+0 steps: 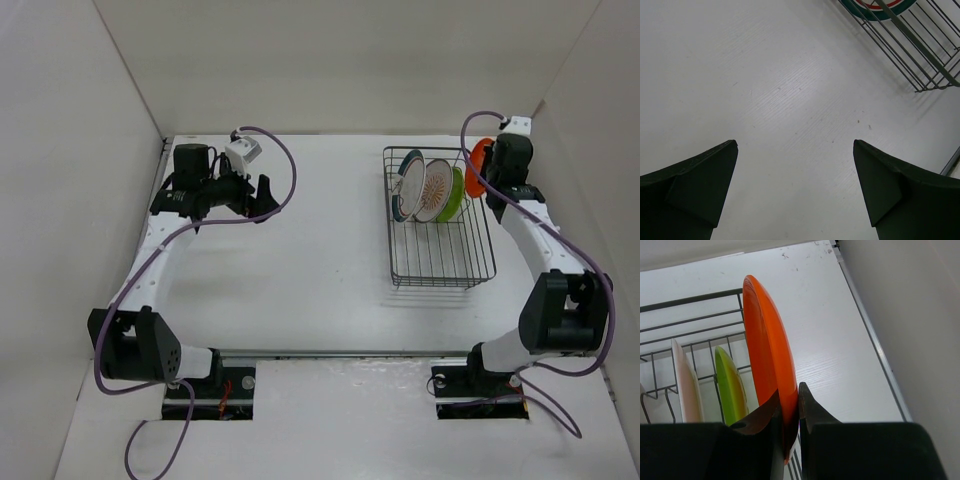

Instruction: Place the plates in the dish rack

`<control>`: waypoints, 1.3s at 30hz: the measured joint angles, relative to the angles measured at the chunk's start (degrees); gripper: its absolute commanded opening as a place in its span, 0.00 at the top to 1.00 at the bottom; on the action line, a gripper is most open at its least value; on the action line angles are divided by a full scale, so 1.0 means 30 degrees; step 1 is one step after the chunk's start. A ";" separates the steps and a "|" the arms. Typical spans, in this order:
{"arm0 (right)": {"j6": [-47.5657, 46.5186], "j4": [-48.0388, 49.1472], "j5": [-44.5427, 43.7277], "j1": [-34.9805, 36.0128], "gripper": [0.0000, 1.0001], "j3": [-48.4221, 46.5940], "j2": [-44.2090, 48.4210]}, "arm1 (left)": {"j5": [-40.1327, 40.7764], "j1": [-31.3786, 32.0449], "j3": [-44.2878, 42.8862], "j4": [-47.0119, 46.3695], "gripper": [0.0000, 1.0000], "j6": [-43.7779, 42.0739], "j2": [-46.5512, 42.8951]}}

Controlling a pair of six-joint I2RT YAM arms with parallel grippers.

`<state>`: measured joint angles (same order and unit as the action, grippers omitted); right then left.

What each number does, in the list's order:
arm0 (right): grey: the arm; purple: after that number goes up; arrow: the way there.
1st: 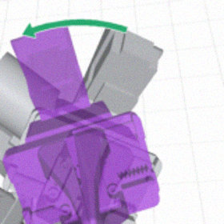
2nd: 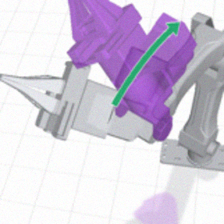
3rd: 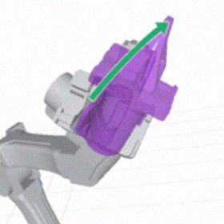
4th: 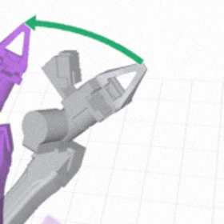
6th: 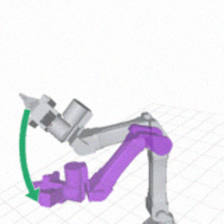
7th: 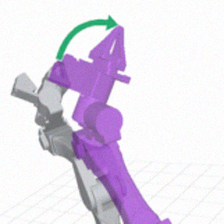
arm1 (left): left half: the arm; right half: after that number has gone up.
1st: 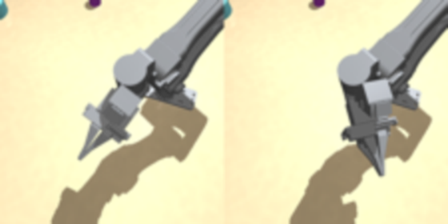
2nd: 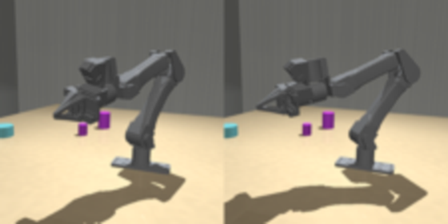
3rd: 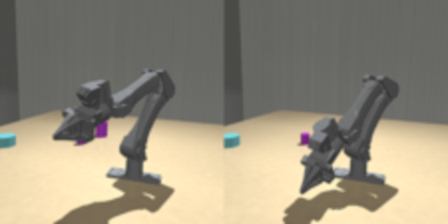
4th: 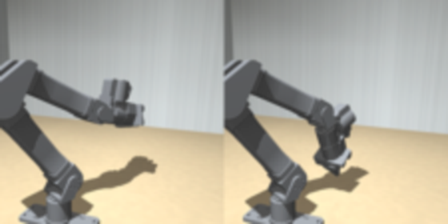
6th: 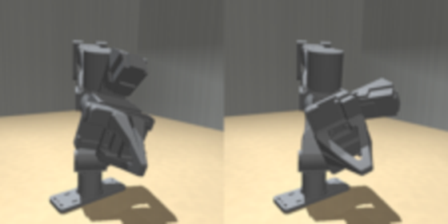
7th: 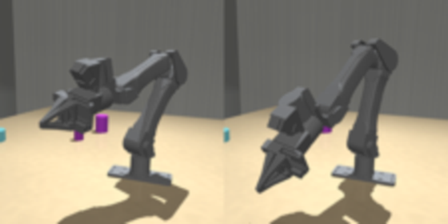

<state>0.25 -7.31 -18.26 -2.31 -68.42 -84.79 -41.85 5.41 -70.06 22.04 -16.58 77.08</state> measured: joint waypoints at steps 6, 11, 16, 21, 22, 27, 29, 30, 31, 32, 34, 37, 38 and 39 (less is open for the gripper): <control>0.0182 0.0007 0.0022 0.0000 1.00 0.0189 -0.0386 | -0.0015 0.0000 0.0066 0.0000 0.00 -0.0007 -0.0036; 0.0379 0.0007 0.0109 0.0000 1.00 0.0291 -0.0801 | -0.0044 0.0000 0.0080 -0.0007 0.00 -0.0007 -0.0036; 0.0605 0.0022 0.0488 0.0007 1.00 0.0313 -0.1253 | -0.0044 0.0000 0.0080 -0.0015 0.00 -0.0007 -0.0036; 0.0721 0.0007 0.0736 0.0007 0.93 0.0488 -0.1406 | -0.0051 0.0000 0.0080 -0.0007 0.00 -0.0007 -0.0036; 0.0714 0.0007 0.0736 0.0007 0.91 0.0503 -0.1406 | -0.0051 0.0000 0.0080 -0.0007 0.00 -0.0015 -0.0036; 0.0845 0.0015 0.0772 0.0007 0.78 0.0517 -0.1406 | -0.0175 0.0000 0.0080 0.0007 0.00 -0.0007 -0.0036; 0.0860 0.0022 0.0809 0.0007 0.71 0.0517 -0.1406 | -0.0204 0.0000 0.0080 0.0007 0.00 -0.0007 -0.0036; 0.0903 0.0022 0.0809 0.0007 0.67 0.0517 -0.1406 | -0.0219 0.0000 0.0080 0.0007 0.00 -0.0007 -0.0036; 0.0918 0.0022 0.0801 0.0007 0.67 0.0517 -0.1406 | -0.0248 0.0000 0.0080 0.0015 0.00 -0.0007 -0.0036; 0.0896 0.0058 0.0801 0.0000 0.63 0.0517 -0.1406 | -0.0255 0.0000 0.0080 0.0007 0.00 -0.0007 -0.0036; 0.0991 0.0066 0.0882 0.0000 0.57 0.0576 -0.1406 | -0.0328 0.0000 0.0080 0.0007 0.00 -0.0007 -0.0036; 0.1042 0.0073 0.0882 0.0007 0.52 0.0619 -0.1377 | -0.0401 0.0000 0.0080 0.0015 0.00 -0.0087 -0.0036; 0.1035 0.0080 0.0874 0.0000 0.49 0.0619 -0.1348 | -0.0408 0.0000 0.0080 0.0015 0.00 -0.0102 -0.0036; 0.1049 0.0080 0.0882 0.0000 0.47 0.0619 -0.1282 | -0.0408 0.0000 0.0080 0.0015 0.00 -0.0109 -0.0036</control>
<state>3.40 -7.07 -15.62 -2.31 -66.57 -88.64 -43.07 5.41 -69.82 22.09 -16.91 76.97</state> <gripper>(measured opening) 0.495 0.997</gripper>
